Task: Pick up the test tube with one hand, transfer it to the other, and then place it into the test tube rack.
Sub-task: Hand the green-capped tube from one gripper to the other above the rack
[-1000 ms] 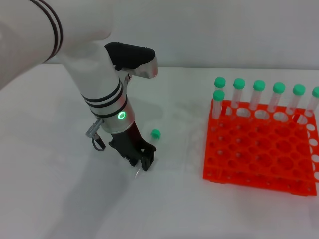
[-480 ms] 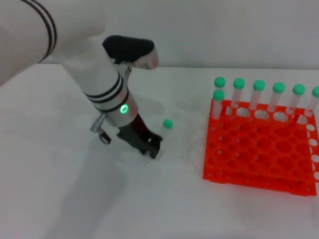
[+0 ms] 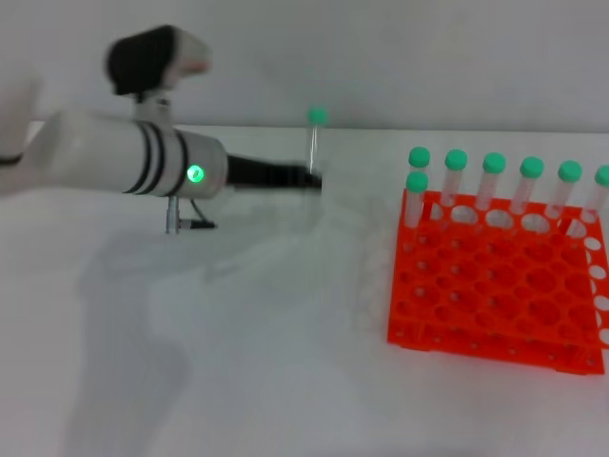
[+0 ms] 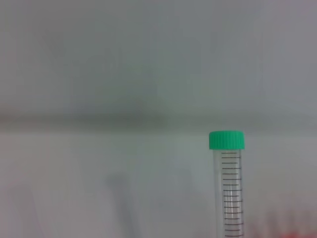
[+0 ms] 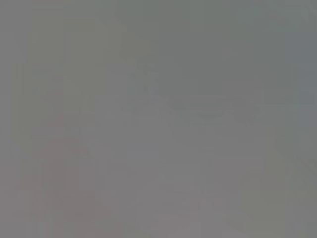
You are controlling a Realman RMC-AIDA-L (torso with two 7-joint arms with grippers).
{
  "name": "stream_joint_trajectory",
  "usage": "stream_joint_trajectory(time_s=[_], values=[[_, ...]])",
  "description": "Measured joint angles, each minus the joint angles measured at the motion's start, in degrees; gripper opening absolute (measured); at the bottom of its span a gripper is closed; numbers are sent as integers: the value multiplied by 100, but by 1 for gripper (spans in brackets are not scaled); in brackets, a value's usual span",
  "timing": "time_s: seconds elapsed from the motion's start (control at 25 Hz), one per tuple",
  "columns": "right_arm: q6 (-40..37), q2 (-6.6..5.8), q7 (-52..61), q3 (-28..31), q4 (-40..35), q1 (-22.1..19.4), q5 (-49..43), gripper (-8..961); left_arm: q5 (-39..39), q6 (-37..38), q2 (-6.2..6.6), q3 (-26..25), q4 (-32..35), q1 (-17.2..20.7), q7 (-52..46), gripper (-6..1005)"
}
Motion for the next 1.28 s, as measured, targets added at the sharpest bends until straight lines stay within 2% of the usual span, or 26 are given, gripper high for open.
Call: stream_joint_trajectory(time_s=[0.16, 0.24, 0.36, 0.44, 0.52, 0.64, 0.8, 0.88, 1.0, 1.12, 1.2, 1.28], values=[[-87, 8, 39, 200, 33, 21, 0, 818, -2419, 418, -16, -1, 121, 865, 1902, 216], [-91, 12, 117, 239, 43, 26, 0, 818, -3604, 834, -34, -6, 427, 1316, 3017, 218], [-93, 2, 394, 244, 19, 18, -6, 817, -4808, 1484, -39, -9, 1060, 1861, 4593, 222], [-94, -20, 733, 222, -17, -3, -27, 816, -5156, 1888, -41, -10, 1412, 2097, 5553, 224], [-95, -59, 1091, 176, -92, -38, -66, 815, -5140, 2207, -48, -9, 1861, 2264, 6426, 227], [-94, -90, 1622, 108, -423, -183, -303, 814, -4822, 2353, -69, -7, 2445, 2327, 7227, 230], [-60, -131, 2493, 85, -1112, -456, -889, 813, -4264, 2227, -95, -8, 2928, 2210, 7688, 235], [29, -209, 3067, 84, -1475, -587, -1274, 813, -4032, 2043, -99, -11, 3070, 2108, 7692, 237], [314, -415, 3822, 88, -1937, -695, -1906, 813, -3681, 1634, -100, -14, 3283, 1935, 7668, 240], [780, -751, 4597, 87, -2374, -651, -2753, 812, -3401, 1196, -107, -15, 3482, 1811, 7660, 244], [1136, -926, 4955, 90, -2582, -531, -3299, 812, -3197, 904, -128, -16, 3615, 1754, 7712, 246], [1429, -1006, 5170, 86, -2719, -398, -3691, 812, -3089, 770, -144, -17, 3718, 1735, 7766, 249]])
